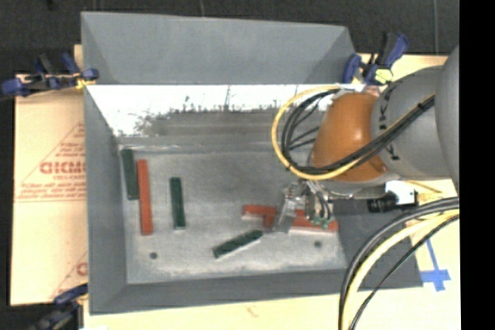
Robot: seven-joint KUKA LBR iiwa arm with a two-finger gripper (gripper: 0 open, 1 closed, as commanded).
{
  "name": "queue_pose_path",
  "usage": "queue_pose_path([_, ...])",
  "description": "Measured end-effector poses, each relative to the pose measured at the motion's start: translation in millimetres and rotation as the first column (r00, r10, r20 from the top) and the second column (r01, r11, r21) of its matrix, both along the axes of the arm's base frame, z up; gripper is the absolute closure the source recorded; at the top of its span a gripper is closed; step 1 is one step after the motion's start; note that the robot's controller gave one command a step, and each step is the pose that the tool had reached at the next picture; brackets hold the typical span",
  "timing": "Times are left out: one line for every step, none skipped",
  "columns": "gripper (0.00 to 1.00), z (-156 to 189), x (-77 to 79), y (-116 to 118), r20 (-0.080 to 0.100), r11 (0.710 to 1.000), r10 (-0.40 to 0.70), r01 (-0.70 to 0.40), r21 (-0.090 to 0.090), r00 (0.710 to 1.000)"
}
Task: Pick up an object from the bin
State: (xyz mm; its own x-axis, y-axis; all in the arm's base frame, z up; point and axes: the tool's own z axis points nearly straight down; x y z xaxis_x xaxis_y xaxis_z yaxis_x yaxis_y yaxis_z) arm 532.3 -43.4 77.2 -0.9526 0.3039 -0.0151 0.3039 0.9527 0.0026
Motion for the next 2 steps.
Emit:
queue_pose_path([0.0,-5.4,-3.4,0.6,-0.009,1.0,0.0,0.0,0.001,1.0])
queue_pose_path([1.0,-4.0,-3.1,1.4,-0.008,1.0,0.002,-0.002,0.002,1.0])
